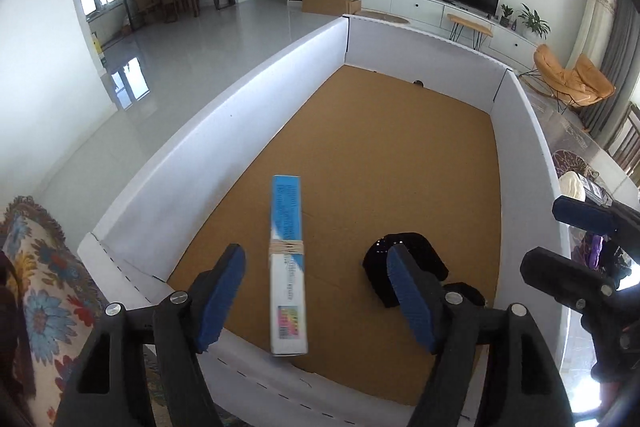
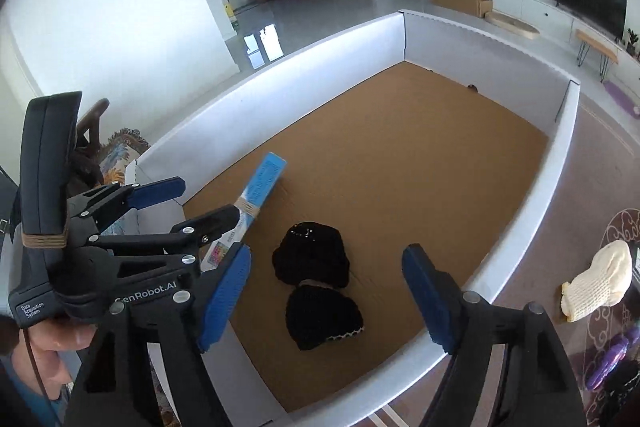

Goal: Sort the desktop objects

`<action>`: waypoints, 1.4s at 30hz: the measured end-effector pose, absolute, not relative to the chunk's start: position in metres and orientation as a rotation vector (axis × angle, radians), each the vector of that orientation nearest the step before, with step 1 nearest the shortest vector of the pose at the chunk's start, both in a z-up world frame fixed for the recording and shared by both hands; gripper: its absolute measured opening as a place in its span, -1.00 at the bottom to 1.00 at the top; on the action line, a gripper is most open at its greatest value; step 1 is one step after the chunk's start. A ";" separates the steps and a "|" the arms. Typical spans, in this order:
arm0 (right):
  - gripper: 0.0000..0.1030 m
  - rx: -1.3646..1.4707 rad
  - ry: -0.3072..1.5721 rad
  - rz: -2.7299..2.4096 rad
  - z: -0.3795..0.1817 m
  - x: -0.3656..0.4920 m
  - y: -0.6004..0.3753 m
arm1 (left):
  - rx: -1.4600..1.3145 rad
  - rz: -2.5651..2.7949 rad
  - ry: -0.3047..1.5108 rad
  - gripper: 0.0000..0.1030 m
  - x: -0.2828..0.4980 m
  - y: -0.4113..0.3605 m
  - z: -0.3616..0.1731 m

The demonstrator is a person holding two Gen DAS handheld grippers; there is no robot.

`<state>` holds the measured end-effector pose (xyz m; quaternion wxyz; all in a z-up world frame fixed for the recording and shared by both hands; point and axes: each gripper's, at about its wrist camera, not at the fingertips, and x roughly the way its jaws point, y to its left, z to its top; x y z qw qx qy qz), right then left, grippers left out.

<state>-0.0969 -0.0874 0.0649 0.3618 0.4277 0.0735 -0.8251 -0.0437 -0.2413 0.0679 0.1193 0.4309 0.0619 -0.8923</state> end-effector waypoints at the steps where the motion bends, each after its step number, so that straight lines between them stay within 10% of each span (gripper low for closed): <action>1: 0.67 1.061 0.189 -2.157 0.068 -0.095 -0.073 | 1.227 -2.644 0.197 0.41 -0.038 -0.232 0.074; 6: 1.00 0.877 0.260 -2.378 0.078 -0.066 0.019 | 1.117 -2.934 0.232 0.57 -0.011 -0.146 0.109; 8: 1.00 0.877 0.315 -2.454 0.070 -0.059 0.059 | 1.083 -3.050 0.205 0.85 0.000 -0.102 0.115; 16: 1.00 1.042 0.397 -2.704 0.023 -0.024 0.221 | 1.383 -3.149 0.044 0.90 -0.005 0.034 0.050; 42: 1.00 1.377 0.095 -2.716 -0.034 -0.035 0.305 | 1.546 -2.941 -0.174 1.00 -0.071 0.055 -0.025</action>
